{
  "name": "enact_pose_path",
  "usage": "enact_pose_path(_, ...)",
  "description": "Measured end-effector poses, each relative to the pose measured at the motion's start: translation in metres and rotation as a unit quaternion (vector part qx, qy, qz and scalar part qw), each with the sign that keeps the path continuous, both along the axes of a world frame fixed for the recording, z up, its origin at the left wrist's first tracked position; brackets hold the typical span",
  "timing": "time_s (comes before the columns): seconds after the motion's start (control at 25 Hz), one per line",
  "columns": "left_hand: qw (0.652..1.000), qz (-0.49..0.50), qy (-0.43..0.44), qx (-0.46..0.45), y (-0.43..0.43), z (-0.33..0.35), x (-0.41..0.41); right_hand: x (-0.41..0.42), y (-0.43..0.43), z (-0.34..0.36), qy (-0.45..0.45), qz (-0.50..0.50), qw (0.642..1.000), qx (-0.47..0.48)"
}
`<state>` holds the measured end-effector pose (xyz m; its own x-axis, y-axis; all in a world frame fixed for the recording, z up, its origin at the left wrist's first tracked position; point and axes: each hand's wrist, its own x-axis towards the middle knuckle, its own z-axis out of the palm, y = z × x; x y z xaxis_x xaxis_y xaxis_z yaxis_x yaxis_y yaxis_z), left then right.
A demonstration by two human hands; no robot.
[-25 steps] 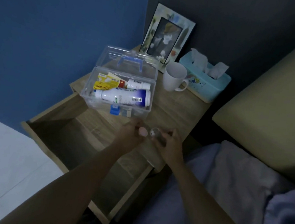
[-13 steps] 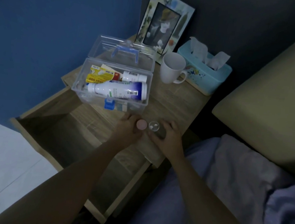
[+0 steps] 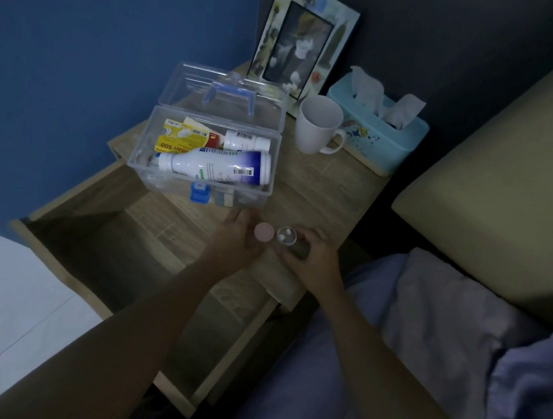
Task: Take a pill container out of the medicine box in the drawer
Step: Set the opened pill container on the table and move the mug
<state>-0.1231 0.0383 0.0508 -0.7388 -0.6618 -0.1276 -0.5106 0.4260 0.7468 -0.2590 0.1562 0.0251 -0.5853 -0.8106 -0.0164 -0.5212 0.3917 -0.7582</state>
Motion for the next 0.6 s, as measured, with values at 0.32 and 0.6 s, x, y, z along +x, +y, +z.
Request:
enact_pose_path(0.32,0.976,-0.054,-0.113,-0.178,0.009,-0.016,0.038,-0.024,-0.018,0.016,0.027,-0.131,0.989,-0.066)
enact_pose_path(0.6,0.901,-0.206,-0.246,-0.291,0.007,-0.023,0.039,-0.083,-0.11,0.035,-0.093,-0.357,0.915,-0.161)
